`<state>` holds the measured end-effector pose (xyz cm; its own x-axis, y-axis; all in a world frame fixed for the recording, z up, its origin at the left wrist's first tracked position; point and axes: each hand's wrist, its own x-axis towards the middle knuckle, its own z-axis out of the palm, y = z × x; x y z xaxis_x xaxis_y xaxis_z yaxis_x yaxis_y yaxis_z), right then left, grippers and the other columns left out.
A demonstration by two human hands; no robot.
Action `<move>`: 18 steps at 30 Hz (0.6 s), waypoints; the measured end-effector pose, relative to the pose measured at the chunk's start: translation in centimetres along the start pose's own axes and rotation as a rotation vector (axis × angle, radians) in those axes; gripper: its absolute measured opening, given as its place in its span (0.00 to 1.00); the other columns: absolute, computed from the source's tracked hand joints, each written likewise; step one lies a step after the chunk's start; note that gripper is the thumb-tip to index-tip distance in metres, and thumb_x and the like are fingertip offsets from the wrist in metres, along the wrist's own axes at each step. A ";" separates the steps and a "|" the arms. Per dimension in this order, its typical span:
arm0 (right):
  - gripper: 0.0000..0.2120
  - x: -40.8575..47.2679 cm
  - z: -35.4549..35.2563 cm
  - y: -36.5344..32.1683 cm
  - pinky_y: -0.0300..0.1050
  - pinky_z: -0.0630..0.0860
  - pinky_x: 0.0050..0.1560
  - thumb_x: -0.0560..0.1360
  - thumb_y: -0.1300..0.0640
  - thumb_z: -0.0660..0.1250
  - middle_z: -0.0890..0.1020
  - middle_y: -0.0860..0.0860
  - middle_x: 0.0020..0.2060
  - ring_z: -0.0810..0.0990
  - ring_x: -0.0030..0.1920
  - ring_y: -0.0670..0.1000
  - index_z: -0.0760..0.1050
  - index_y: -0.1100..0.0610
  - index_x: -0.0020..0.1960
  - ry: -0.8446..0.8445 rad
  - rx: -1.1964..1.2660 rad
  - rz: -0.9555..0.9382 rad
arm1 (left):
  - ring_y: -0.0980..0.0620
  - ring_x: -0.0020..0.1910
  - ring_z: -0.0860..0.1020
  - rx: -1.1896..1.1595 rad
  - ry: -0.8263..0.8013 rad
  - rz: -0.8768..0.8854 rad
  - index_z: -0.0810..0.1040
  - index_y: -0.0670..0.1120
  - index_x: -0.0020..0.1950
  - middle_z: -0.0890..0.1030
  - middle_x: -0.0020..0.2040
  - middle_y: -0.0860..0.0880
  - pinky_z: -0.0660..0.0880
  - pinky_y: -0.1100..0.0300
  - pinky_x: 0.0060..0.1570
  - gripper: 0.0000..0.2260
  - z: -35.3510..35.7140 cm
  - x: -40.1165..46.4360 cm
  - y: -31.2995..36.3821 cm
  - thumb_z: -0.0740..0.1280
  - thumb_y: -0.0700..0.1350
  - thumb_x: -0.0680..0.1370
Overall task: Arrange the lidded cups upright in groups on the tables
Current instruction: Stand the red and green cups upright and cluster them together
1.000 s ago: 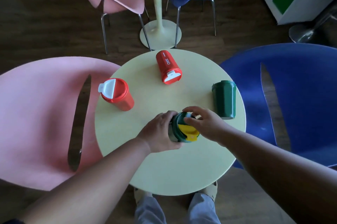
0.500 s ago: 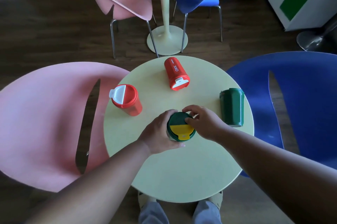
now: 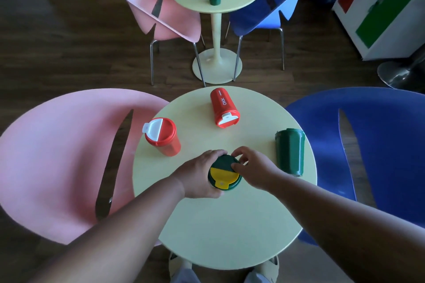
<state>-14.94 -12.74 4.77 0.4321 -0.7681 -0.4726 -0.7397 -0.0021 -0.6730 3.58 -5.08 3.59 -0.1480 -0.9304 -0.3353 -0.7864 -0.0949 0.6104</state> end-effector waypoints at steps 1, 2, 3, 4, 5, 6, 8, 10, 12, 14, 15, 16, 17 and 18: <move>0.11 0.0 -0.3 0.0 0.41 0.73 0.34 0.77 0.53 0.66 0.79 0.45 0.42 0.76 0.36 0.47 0.75 0.49 0.59 -0.018 -0.004 0.004 | 0.58 0.69 0.69 0.019 -0.007 -0.011 0.57 0.59 0.77 0.65 0.74 0.59 0.69 0.62 0.65 0.44 -0.2 -0.1 0.3 0.76 0.51 0.67; 0.11 0.1 -0.6 -0.1 0.41 0.74 0.35 0.77 0.53 0.66 0.80 0.45 0.42 0.77 0.36 0.47 0.75 0.50 0.59 -0.039 -0.011 0.008 | 0.57 0.70 0.68 0.034 -0.015 -0.025 0.55 0.60 0.78 0.64 0.75 0.59 0.69 0.62 0.66 0.44 -0.2 -0.2 0.5 0.76 0.51 0.67; 0.11 0.1 -1.0 -0.1 0.41 0.74 0.35 0.77 0.53 0.66 0.80 0.46 0.43 0.77 0.37 0.47 0.75 0.50 0.60 -0.064 -0.027 0.009 | 0.57 0.71 0.67 0.042 -0.020 -0.038 0.53 0.60 0.78 0.63 0.76 0.59 0.68 0.61 0.67 0.45 -0.3 -0.4 0.8 0.75 0.51 0.67; 0.12 0.1 -1.3 -0.2 0.41 0.74 0.35 0.78 0.52 0.66 0.81 0.47 0.44 0.77 0.38 0.48 0.74 0.50 0.60 -0.089 -0.053 0.007 | 0.56 0.72 0.66 0.044 -0.023 -0.051 0.52 0.61 0.79 0.61 0.77 0.58 0.67 0.60 0.68 0.46 -0.2 -0.6 0.9 0.75 0.52 0.67; 0.12 0.1 -1.6 -0.3 0.41 0.74 0.36 0.78 0.51 0.66 0.81 0.47 0.45 0.78 0.39 0.48 0.74 0.50 0.61 -0.111 -0.082 0.000 | 0.56 0.73 0.65 0.042 -0.021 -0.063 0.50 0.61 0.79 0.60 0.77 0.58 0.67 0.59 0.70 0.47 -0.3 -0.8 1.2 0.75 0.54 0.67; 0.13 0.1 -1.9 -0.5 0.41 0.74 0.37 0.78 0.50 0.66 0.81 0.47 0.47 0.79 0.41 0.48 0.73 0.49 0.62 -0.124 -0.105 -0.009 | 0.56 0.74 0.63 0.042 -0.010 -0.071 0.50 0.60 0.79 0.59 0.78 0.57 0.66 0.58 0.71 0.48 -0.4 -1.1 1.4 0.76 0.56 0.67; 0.14 0.2 -2.6 -0.9 0.41 0.74 0.37 0.78 0.48 0.66 0.81 0.47 0.49 0.79 0.42 0.48 0.73 0.48 0.62 -0.126 -0.140 -0.030 | 0.57 0.74 0.63 0.023 0.031 -0.093 0.52 0.59 0.79 0.59 0.77 0.57 0.64 0.56 0.72 0.47 -1.0 -1.7 1.9 0.76 0.59 0.67; 0.13 0.4 -3.2 -1.7 0.40 0.72 0.36 0.78 0.48 0.65 0.80 0.47 0.50 0.79 0.44 0.48 0.73 0.48 0.62 -0.111 -0.175 -0.062 | 0.59 0.72 0.64 -0.038 0.091 -0.114 0.57 0.60 0.78 0.62 0.75 0.59 0.65 0.54 0.71 0.43 -2.1 -2.5 2.1 0.74 0.62 0.69; 0.13 0.8 -3.6 -3.0 0.39 0.70 0.36 0.78 0.48 0.64 0.79 0.48 0.52 0.78 0.47 0.49 0.74 0.47 0.62 -0.092 -0.214 -0.102 | 0.62 0.69 0.67 -0.101 0.166 -0.115 0.62 0.60 0.76 0.66 0.72 0.60 0.68 0.53 0.69 0.38 -3.3 -3.4 1.6 0.72 0.65 0.69; 0.12 1.4 -3.5 -4.6 0.40 0.71 0.37 0.79 0.49 0.65 0.80 0.48 0.53 0.78 0.48 0.50 0.75 0.48 0.61 -0.082 -0.222 -0.137 | 0.61 0.66 0.71 -0.088 0.278 -0.103 0.67 0.57 0.73 0.71 0.69 0.59 0.71 0.54 0.66 0.33 -4.7 -3.9 0.4 0.71 0.65 0.71; 0.12 1.8 -3.2 -5.5 0.41 0.71 0.38 0.79 0.49 0.65 0.80 0.49 0.52 0.78 0.49 0.50 0.75 0.48 0.61 -0.084 -0.223 -0.153 | 0.58 0.65 0.73 -0.050 0.346 -0.105 0.70 0.55 0.71 0.73 0.68 0.57 0.73 0.56 0.63 0.30 -5.5 -4.0 -0.4 0.72 0.62 0.72; 0.11 2.1 -2.8 -6.5 0.41 0.72 0.39 0.79 0.50 0.65 0.80 0.48 0.51 0.78 0.49 0.51 0.75 0.48 0.61 -0.087 -0.225 -0.172 | 0.56 0.64 0.75 -0.003 0.420 -0.110 0.73 0.54 0.69 0.75 0.66 0.56 0.73 0.57 0.60 0.27 -6.3 -4.0 -1.3 0.73 0.60 0.72; 0.11 2.5 -2.3 -7.5 0.41 0.72 0.40 0.79 0.49 0.65 0.79 0.47 0.49 0.78 0.48 0.51 0.75 0.48 0.61 -0.089 -0.228 -0.192 | 0.53 0.63 0.75 0.036 0.492 -0.115 0.75 0.53 0.67 0.76 0.64 0.54 0.74 0.56 0.60 0.26 -7.2 -3.9 -2.2 0.73 0.59 0.71; 0.11 2.9 -1.6 -8.6 0.41 0.73 0.41 0.79 0.49 0.65 0.79 0.47 0.48 0.78 0.48 0.50 0.75 0.48 0.60 -0.089 -0.229 -0.211 | 0.52 0.63 0.76 0.068 0.547 -0.125 0.76 0.52 0.66 0.77 0.63 0.54 0.73 0.55 0.62 0.26 -8.1 -3.7 -3.2 0.74 0.58 0.70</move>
<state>-8.18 -16.00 10.08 0.6244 -0.6766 -0.3904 -0.7211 -0.3071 -0.6211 11.50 -4.22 8.71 0.2665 -0.9634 0.0296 -0.8174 -0.2096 0.5366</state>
